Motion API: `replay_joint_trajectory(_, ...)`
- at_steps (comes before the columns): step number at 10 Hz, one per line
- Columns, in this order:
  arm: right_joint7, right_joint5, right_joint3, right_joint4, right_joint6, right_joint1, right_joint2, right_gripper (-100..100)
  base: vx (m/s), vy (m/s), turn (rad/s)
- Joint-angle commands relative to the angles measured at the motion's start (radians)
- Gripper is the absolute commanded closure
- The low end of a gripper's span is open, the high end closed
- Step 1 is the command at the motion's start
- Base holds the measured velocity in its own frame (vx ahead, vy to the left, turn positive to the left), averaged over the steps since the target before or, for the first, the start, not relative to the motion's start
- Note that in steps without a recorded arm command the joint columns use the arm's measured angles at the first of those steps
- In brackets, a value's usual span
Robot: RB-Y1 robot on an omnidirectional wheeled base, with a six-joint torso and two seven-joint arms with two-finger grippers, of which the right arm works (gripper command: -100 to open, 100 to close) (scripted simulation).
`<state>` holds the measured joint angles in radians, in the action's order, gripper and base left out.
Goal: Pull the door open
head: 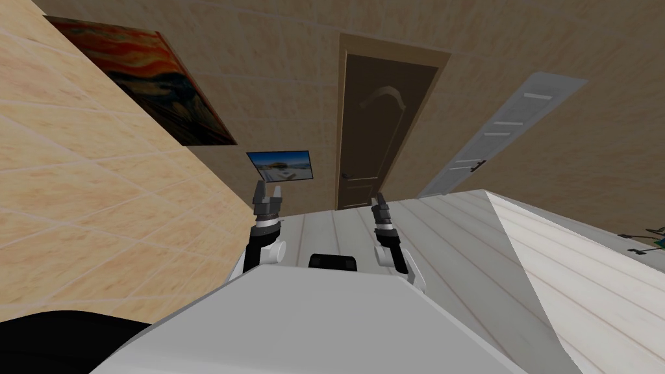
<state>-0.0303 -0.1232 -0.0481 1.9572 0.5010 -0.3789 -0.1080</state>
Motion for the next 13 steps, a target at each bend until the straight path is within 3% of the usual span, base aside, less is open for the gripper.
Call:
replay_joint_trajectory(1,-0.013,-0.002,0.003,-0.032,0.002,0.015,-0.009,-100,0.09,0.017,0.019)
replay_joint_trajectory(13,-0.108,-0.025,0.019,-0.338,0.068,0.132,-0.069,-100,0.1,0.013,0.02)
